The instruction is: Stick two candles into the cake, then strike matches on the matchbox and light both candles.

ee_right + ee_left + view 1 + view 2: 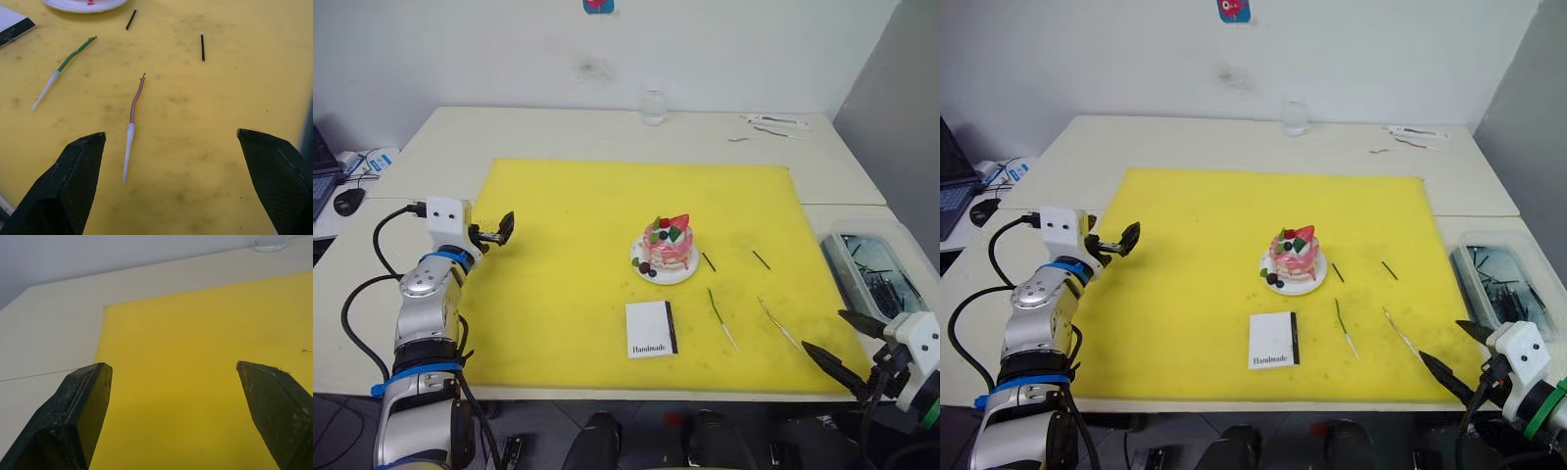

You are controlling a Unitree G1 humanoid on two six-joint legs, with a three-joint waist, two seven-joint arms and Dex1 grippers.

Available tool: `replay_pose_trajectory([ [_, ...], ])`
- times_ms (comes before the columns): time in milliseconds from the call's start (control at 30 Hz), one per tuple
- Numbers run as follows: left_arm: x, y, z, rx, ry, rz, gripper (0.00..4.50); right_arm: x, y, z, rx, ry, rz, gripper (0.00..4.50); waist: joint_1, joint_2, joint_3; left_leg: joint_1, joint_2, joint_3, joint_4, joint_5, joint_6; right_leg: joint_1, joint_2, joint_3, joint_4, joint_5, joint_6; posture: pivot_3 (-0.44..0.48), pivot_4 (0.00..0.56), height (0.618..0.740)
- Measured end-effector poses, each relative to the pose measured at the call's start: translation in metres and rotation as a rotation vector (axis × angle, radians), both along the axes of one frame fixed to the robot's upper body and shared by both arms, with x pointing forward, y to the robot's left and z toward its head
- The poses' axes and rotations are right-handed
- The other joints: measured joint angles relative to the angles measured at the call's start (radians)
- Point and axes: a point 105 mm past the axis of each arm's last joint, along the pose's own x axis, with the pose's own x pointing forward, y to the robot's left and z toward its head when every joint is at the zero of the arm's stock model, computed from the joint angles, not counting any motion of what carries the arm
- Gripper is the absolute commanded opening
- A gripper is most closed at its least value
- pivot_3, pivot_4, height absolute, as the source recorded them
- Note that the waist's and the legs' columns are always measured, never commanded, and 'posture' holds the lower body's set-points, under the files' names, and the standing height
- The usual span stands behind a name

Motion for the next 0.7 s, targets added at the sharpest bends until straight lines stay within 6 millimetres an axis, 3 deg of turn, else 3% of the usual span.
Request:
replay_pose_trajectory([
  [333,0.002,-0.019,0.009,0.001,0.005,-0.160,4.50,-0.007,-0.001,-0.005,-0.001,0.031,-0.003,4.49,-0.001,0.000,0.000,0.002,0.001,0.009,-0.004,0.000,0.000,-0.003,0.001,0.009,0.000,0.000,0.001,0.000,0.150,0.740],
  [600,-0.013,-0.035,0.049,0.079,-0.014,-0.397,4.50,-0.012,0.009,-0.002,-0.006,0.033,0.043,4.49,-0.003,0.000,0.000,0.003,0.002,0.010,-0.004,0.000,0.000,-0.004,0.001,0.011,-0.001,0.000,0.001,0.000,0.150,0.740],
  [700,-0.022,-0.054,0.060,0.106,-0.002,-0.552,4.50,-0.013,0.016,-0.002,-0.003,0.038,0.066,4.49,-0.004,0.000,0.000,0.003,0.002,0.010,-0.004,0.000,0.000,-0.004,0.001,0.011,-0.001,0.000,0.000,0.000,0.150,0.740],
])
